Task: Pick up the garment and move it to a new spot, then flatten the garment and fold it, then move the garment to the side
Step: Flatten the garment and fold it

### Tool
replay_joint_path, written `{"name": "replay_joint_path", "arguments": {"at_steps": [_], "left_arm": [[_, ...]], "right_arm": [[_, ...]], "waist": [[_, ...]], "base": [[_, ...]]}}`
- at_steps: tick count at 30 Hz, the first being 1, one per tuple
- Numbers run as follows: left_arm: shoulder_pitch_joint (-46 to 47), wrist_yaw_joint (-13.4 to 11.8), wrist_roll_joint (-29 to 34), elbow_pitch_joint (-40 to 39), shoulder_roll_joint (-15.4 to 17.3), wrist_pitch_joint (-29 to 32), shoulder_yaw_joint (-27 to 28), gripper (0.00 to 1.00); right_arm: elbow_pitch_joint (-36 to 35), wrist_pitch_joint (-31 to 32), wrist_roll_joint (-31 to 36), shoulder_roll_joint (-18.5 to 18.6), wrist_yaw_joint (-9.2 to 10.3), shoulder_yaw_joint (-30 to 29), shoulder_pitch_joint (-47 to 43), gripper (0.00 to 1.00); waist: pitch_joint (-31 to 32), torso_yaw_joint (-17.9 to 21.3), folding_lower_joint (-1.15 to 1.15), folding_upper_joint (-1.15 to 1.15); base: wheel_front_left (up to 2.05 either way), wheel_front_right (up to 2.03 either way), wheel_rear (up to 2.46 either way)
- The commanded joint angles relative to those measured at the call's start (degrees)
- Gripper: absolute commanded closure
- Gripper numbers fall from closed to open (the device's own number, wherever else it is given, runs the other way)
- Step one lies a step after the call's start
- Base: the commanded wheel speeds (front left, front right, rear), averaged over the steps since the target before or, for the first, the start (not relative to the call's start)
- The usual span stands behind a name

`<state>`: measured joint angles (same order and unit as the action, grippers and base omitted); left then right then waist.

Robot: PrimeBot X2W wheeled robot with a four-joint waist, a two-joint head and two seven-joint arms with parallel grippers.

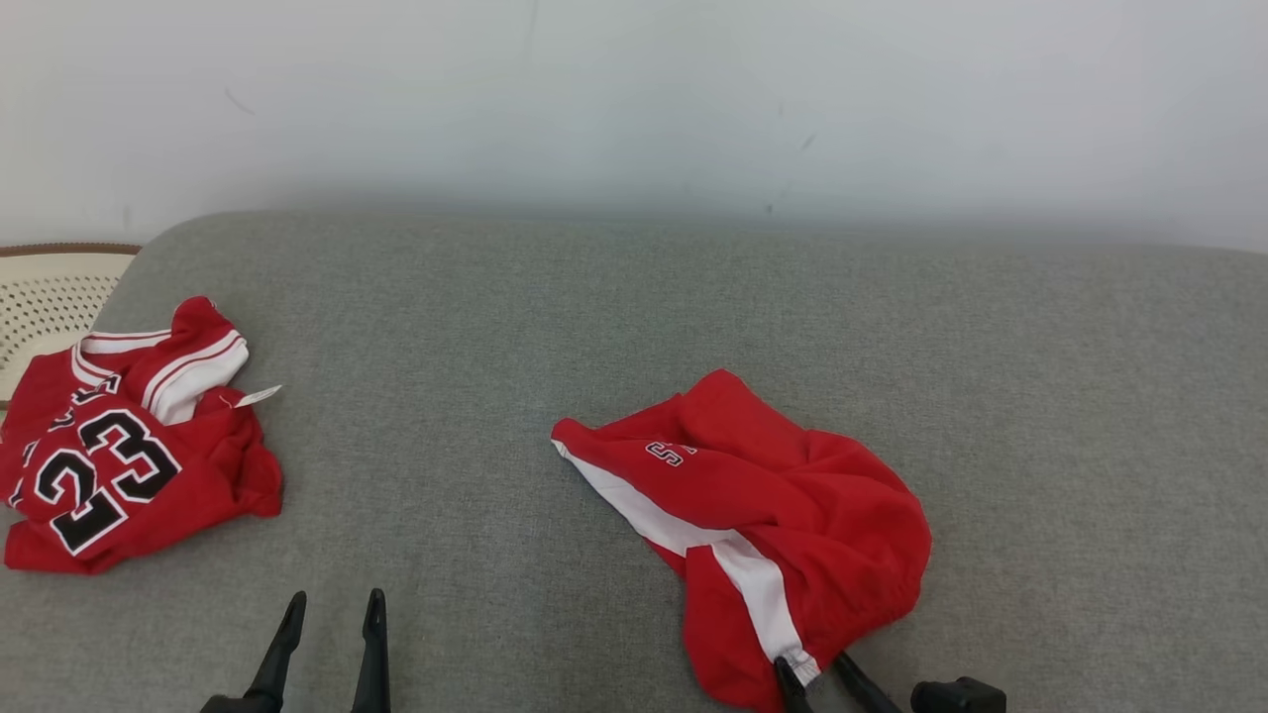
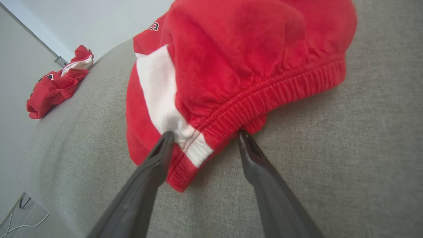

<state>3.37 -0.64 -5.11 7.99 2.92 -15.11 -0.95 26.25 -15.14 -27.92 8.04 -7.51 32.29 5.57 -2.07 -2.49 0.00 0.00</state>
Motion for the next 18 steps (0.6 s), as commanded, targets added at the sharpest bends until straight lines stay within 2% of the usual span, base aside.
{"name": "replay_joint_path", "arguments": {"at_steps": [1,2,3,11,18], "left_arm": [[-0.84,-0.03,-0.66,0.21,-0.03,-0.07,-0.21,0.0],[-0.85,0.02,-0.68,0.19,-0.03,-0.07,-0.35,0.0],[-0.87,0.07,-0.78,0.14,-0.04,-0.07,-0.5,0.0],[0.1,-0.28,-1.87,0.04,-0.04,-0.07,-1.75,0.0],[1.74,-0.37,-2.58,0.31,-0.02,-0.07,-3.54,0.0]], "right_arm": [[0.42,-0.01,-0.31,0.2,0.04,0.3,0.63,0.38],[0.77,-0.01,-0.47,0.32,0.04,0.34,0.92,0.74],[1.07,-0.01,-0.66,0.55,0.04,0.23,1.2,1.0],[1.63,-0.01,0.95,3.46,0.04,-3.29,4.15,1.0],[4.55,0.0,4.22,8.45,0.04,-5.22,10.64,1.0]], "waist": [[-0.02,-0.28,0.0,0.0],[-0.06,-0.37,0.0,0.0],[-0.13,-0.44,0.0,0.0],[-1.12,0.16,0.0,0.0],[-2.3,0.65,0.0,0.0]], "base": [[0.0,0.0,0.0],[0.0,0.0,0.0],[0.0,0.0,0.0],[0.0,0.0,0.0],[0.0,0.0,0.0]]}}
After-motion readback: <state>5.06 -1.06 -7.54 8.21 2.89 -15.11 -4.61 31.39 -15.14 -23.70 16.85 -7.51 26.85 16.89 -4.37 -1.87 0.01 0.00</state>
